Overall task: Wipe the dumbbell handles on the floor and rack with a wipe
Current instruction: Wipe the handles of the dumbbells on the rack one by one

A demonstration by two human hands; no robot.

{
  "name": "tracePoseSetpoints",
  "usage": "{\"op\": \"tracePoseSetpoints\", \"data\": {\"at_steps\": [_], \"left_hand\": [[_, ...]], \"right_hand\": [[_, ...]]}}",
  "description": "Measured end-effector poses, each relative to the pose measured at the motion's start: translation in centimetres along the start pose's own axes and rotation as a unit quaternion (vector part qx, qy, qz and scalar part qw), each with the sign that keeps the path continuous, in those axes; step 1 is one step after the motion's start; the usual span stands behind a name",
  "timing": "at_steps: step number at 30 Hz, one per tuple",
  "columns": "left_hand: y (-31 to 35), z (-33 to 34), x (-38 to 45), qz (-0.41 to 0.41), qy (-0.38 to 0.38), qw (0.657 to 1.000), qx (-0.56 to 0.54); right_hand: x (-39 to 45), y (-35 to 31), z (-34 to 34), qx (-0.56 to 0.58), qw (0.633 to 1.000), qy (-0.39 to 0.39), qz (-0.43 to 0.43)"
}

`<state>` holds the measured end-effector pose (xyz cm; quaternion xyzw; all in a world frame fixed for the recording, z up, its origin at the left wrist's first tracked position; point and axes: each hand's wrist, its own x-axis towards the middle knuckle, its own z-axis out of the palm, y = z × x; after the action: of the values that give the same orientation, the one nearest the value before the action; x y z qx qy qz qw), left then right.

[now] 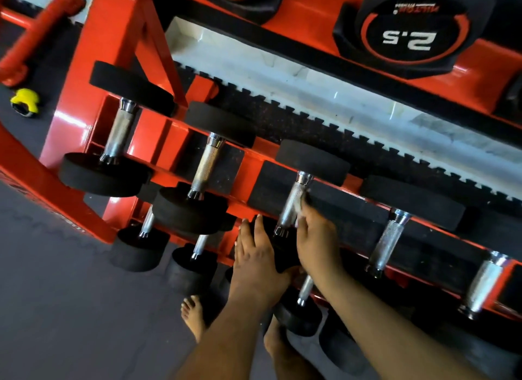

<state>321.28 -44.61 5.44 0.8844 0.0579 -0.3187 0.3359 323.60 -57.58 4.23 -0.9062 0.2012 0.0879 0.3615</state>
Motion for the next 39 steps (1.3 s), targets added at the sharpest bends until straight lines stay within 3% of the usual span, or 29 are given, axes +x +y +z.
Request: {"op": "tracePoseSetpoints", "data": {"at_steps": [3, 6, 7, 11, 14, 16, 18, 22, 25, 28, 31, 36, 37, 39], "left_hand": [[-0.1, 0.2, 0.1, 0.007, 0.001, 1.0, 0.003], [-0.1, 0.2, 0.0, 0.017, 0.004, 1.0, 0.012], [-0.1, 0.2, 0.0, 0.02, 0.002, 1.0, 0.013], [-0.1, -0.1, -0.5, 0.042, 0.009, 0.999, 0.021], [-0.9, -0.1, -0.7, 0.062, 0.016, 0.998, 0.025], [-1.5, -0.5, -0.6, 0.077, 0.008, 0.997, 0.024], [-2.0, -1.1, -0.9, 0.099, 0.012, 0.994, 0.044], [-4.1, -3.7, -1.1, 0.137, 0.097, 0.979, 0.114], [-6.6, -6.3, -0.2, 0.145, 0.198, 0.957, 0.156], [-8.9, -9.2, 1.8, 0.101, 0.219, 0.96, 0.143], [-10.0, -12.1, 3.9, 0.065, 0.185, 0.979, 0.059], [-10.5, -14.5, 5.9, 0.049, 0.096, 0.993, 0.043], [-10.3, -14.6, 6.0, 0.042, 0.08, 0.995, 0.039], [-9.8, -14.8, 6.2, 0.026, 0.064, 0.997, 0.034]], "right_hand": [[-2.2, 1.9, -2.2, -0.069, 0.988, -0.063, -0.127], [0.6, 2.7, -3.4, -0.214, 0.938, 0.029, -0.273], [1.8, 2.6, -3.3, -0.262, 0.912, 0.026, -0.314], [3.2, 2.3, -2.5, -0.434, 0.82, -0.07, -0.366], [1.8, 2.4, -3.2, -0.424, 0.786, -0.175, -0.414], [1.1, 2.8, -4.2, -0.396, 0.787, -0.231, -0.413], [0.4, 3.0, -5.3, -0.336, 0.83, -0.239, -0.375], [-0.5, -0.4, -5.7, -0.123, 0.941, -0.151, -0.276], [0.2, -4.1, -3.2, -0.062, 0.958, -0.101, -0.261], [1.8, -7.9, 1.2, -0.08, 0.94, -0.097, -0.319], [4.4, -10.6, 6.3, -0.153, 0.892, -0.102, -0.413], [8.4, -11.2, 9.4, -0.397, 0.735, -0.136, -0.532], [8.9, -11.0, 8.8, -0.424, 0.724, -0.127, -0.529], [9.7, -11.1, 7.7, -0.444, 0.75, -0.084, -0.483]]}}
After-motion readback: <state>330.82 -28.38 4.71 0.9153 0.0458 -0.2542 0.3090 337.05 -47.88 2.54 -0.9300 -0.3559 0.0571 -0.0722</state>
